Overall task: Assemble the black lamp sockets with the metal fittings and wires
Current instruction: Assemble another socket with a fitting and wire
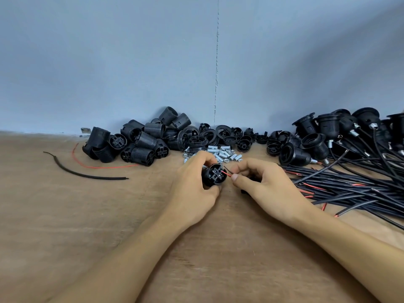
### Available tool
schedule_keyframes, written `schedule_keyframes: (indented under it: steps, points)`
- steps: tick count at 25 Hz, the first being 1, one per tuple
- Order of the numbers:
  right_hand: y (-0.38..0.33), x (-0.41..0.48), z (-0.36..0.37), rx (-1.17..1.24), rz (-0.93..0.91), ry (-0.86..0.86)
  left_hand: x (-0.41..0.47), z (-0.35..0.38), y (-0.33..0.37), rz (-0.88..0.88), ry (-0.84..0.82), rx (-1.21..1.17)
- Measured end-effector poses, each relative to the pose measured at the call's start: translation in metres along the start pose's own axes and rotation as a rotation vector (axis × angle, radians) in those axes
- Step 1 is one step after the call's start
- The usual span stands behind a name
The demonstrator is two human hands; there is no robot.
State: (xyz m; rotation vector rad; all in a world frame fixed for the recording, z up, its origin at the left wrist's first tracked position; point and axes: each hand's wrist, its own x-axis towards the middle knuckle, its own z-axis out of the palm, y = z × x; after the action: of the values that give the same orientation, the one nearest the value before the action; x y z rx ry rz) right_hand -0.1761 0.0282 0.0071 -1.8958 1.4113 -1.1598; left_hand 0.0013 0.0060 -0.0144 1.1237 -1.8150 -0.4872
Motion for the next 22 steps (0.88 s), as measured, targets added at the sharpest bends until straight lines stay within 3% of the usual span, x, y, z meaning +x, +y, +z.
schedule_keyframes:
  steps: [9, 22]
  points:
    - [-0.0016, -0.0029, 0.0017, -0.041, -0.014, 0.087, -0.0001, 0.0002, -0.0023, 0.001, 0.026, 0.038]
    - [-0.0032, -0.0037, 0.0027, -0.057, -0.016, 0.08, 0.0006, 0.0007, -0.0052, 0.103, 0.052, 0.088]
